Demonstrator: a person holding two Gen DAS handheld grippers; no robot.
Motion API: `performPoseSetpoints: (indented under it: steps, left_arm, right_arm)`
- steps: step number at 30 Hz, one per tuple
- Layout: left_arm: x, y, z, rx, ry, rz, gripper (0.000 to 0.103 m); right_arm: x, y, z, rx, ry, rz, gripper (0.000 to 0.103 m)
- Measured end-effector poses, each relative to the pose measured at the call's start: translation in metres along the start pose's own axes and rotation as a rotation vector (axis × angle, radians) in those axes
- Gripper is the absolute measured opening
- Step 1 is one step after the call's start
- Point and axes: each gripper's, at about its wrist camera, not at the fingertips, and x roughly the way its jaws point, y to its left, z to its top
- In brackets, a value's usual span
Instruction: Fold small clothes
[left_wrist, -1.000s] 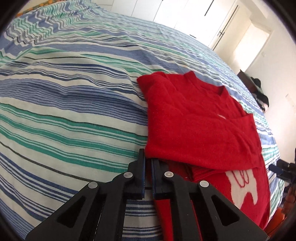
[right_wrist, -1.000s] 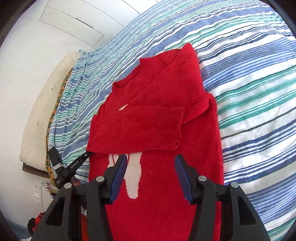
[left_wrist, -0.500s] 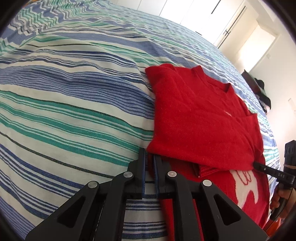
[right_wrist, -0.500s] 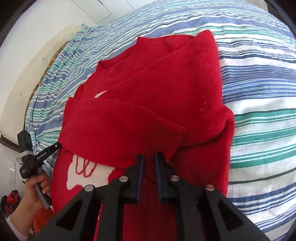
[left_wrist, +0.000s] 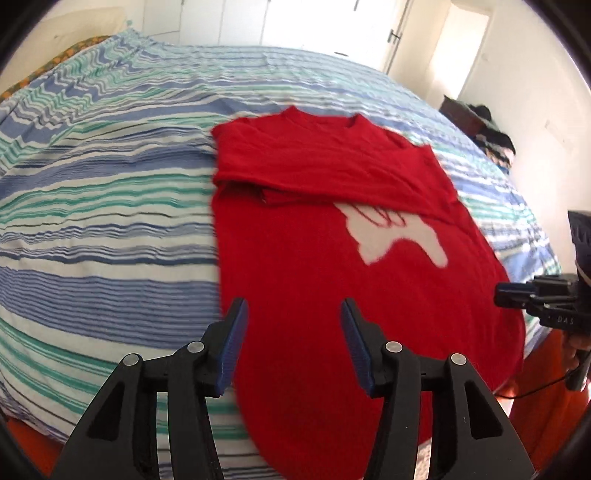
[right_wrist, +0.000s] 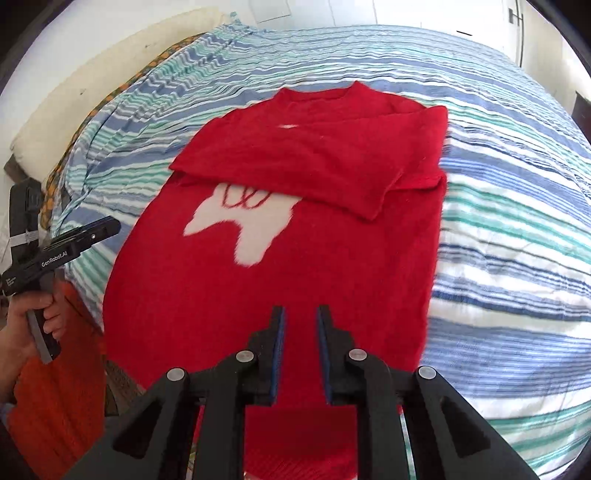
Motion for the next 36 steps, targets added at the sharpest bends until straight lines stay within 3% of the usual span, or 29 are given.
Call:
performPoseSetpoints:
  steps: [2,4,9,36]
  left_arm:
    - [0.019,-0.019,-0.024,0.056,0.096,0.035,0.054]
    - [0.021,-0.025,-0.043,0.062,0.097,0.064,0.054]
    - [0.017,-0.021,-0.045,0.049,0.107,0.065,0.056]
    - [0.021,-0.027,-0.053,0.094,0.113,0.095,0.057]
  right_arm:
    - [0.012,0.008,-0.024,-0.012,0.080,-0.023,0.018]
    - [0.024,0.005,-0.050,0.015,0.143,-0.061,0.018]
    - [0.008,-0.011,-0.074,0.146,0.054,-0.029,0.018]
    - [0.012,-0.006,-0.078,0.147,0.022,-0.083,0.018]
